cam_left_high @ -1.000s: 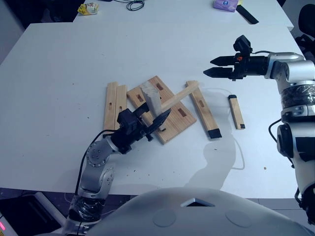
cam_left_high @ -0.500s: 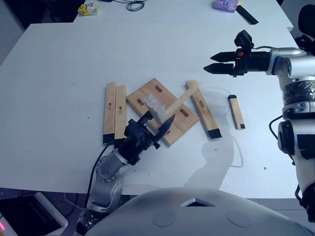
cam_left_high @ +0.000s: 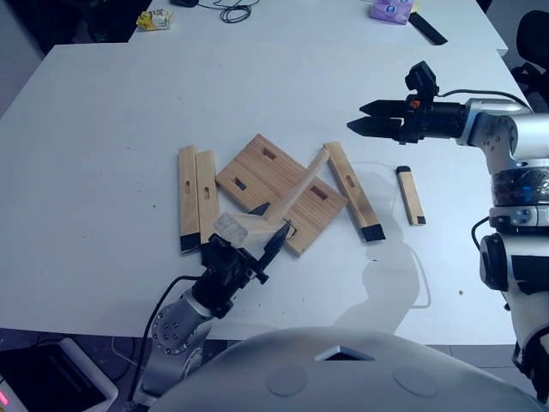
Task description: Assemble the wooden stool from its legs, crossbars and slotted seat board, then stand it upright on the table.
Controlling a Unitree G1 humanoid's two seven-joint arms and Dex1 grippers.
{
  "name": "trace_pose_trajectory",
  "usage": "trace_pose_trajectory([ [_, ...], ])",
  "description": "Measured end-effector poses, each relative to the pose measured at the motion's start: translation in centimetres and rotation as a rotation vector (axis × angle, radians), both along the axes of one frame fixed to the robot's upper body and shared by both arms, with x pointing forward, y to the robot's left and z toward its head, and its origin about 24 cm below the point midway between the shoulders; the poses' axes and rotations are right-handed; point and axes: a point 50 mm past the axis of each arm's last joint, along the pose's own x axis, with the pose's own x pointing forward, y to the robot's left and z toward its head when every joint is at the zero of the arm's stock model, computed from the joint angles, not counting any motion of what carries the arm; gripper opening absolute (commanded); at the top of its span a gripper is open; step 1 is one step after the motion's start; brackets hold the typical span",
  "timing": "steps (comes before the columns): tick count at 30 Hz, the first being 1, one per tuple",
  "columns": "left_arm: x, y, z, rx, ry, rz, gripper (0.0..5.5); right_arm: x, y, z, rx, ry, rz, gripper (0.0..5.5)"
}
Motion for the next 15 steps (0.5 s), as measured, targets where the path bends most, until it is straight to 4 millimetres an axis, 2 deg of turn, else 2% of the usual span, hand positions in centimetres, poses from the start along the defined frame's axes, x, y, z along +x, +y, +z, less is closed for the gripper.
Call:
trace_pose_trajectory([
  [4, -0.1, 0.9, 1.0, 0.038, 0.05, -0.027, 2.04, -0.9, 0.1, -0.7, 0.015, 0.033, -0.021, 4.37],
  [7, 0.4, 2.4, 2.2, 0.086, 0.112, -0.08, 2.04, -2.0, -0.1, -1.2, 0.042, 0.047, -0.068, 4.37],
  [11, 3.2, 5.1, 3.7, 0.145, 0.182, -0.125, 2.04, -3.5, 0.0, -2.5, 0.074, 0.08, -0.131, 4.37],
  [15, 5.9, 6.5, 4.4, 0.204, 0.22, -0.203, 2.04, -4.3, 0.2, -2.9, 0.1, 0.092, -0.182, 4.37],
])
